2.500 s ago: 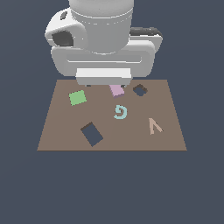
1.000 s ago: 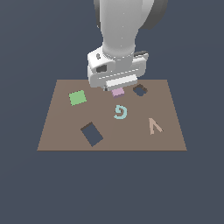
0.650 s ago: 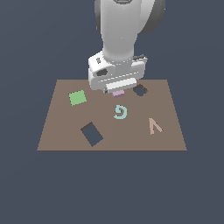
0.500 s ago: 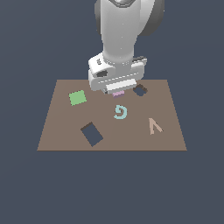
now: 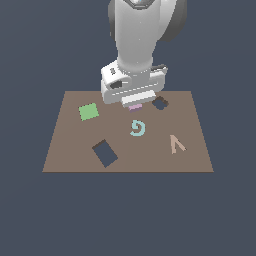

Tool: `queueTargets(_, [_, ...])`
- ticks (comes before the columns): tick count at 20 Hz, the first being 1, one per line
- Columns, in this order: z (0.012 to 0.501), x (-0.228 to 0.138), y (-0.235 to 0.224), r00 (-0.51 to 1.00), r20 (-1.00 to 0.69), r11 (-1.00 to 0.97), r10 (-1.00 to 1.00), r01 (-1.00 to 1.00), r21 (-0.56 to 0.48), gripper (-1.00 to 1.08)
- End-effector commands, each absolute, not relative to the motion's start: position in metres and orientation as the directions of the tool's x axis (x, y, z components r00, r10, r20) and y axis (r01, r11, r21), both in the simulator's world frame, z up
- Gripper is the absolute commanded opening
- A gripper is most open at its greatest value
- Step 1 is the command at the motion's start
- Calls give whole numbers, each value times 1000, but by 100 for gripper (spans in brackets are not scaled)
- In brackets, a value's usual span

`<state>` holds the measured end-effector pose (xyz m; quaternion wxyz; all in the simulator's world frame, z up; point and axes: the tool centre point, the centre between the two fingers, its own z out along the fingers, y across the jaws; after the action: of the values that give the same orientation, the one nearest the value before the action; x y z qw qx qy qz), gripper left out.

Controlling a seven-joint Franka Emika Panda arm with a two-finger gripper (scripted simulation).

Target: Insert a designated object into the corresponding slot on a board.

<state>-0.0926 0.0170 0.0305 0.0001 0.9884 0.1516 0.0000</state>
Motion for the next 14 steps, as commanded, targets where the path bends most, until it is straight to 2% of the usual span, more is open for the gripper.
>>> queueTargets(1, [30,-93,17,954,0,-954,300,300,0,-100])
queueTargets(14, [31,-87,25,978,0,-978,209,209,0,-100])
